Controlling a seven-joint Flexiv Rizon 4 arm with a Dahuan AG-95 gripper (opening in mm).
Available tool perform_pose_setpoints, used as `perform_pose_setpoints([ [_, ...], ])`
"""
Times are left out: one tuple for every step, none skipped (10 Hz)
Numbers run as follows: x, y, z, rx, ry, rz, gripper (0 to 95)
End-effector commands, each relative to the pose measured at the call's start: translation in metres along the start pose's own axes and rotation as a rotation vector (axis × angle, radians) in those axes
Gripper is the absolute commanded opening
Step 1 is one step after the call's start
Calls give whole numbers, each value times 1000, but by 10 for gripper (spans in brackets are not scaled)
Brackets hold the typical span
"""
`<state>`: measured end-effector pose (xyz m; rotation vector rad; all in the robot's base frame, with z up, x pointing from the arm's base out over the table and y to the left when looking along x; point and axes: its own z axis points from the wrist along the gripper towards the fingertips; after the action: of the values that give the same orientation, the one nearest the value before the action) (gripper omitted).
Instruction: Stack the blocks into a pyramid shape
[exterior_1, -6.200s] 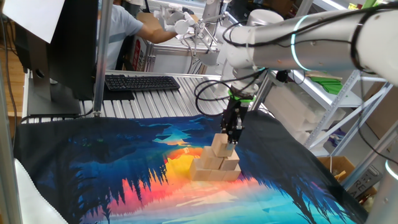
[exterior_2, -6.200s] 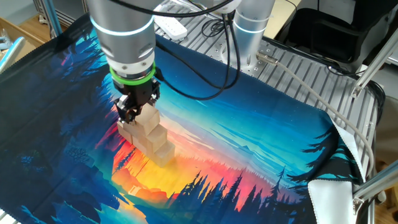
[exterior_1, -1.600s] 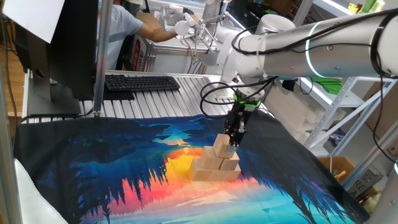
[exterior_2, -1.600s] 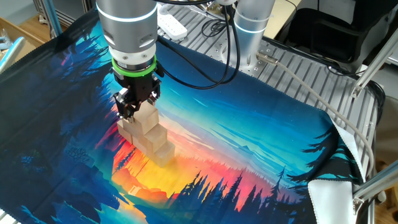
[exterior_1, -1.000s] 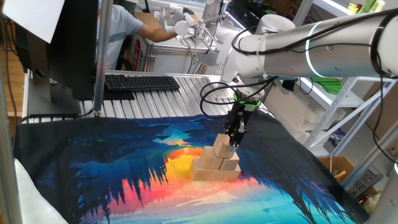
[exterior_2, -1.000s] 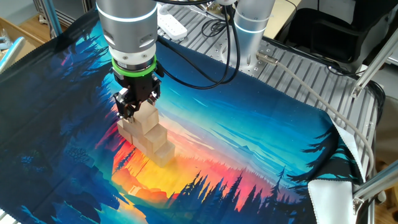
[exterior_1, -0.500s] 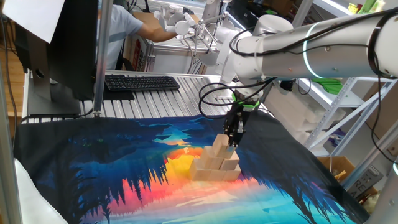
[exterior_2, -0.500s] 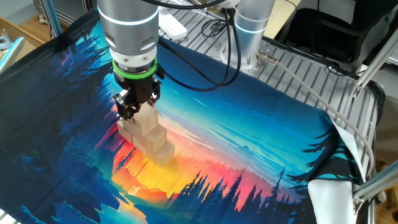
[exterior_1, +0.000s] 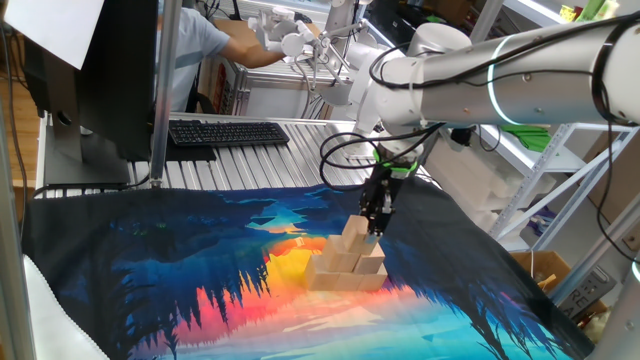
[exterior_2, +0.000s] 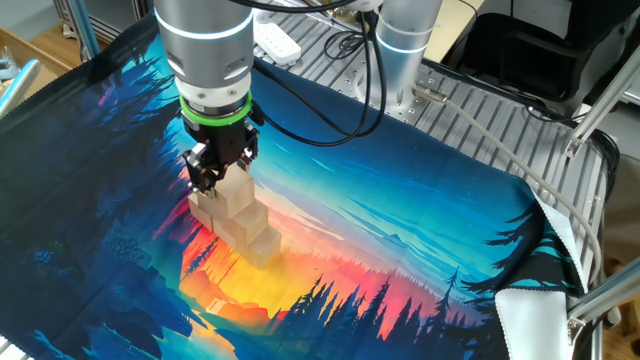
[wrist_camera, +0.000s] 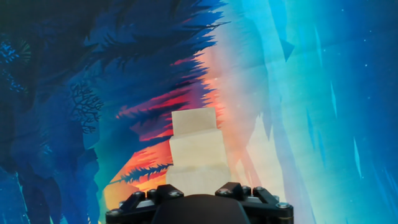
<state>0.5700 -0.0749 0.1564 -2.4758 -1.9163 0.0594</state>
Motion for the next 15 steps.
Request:
perform_pose_setpoints([
  [0,-1,0,4,4,3,760],
  [1,-3,1,4,4,5,760],
  [1,-4,1,4,3,4,760],
  [1,-5,0,9,8,0,760],
  [0,-6,-2,17,15,-12,760],
  [-2,-10,-8,34,48,-35,760],
  [-2,-13,-14,53,65,-53,760],
  [0,-16,-19,62,69,-66,760],
  [3,-19,-25,62,67,-71,760],
  [8,-20,-27,60,66,-68,760],
  [10,-19,-27,63,58,-61,760],
  [11,-17,-32,83,64,-63,760],
  [11,-16,-34,93,67,-70,760],
  [14,-16,-42,110,83,-108,760],
  [19,-19,-47,116,101,-139,570],
])
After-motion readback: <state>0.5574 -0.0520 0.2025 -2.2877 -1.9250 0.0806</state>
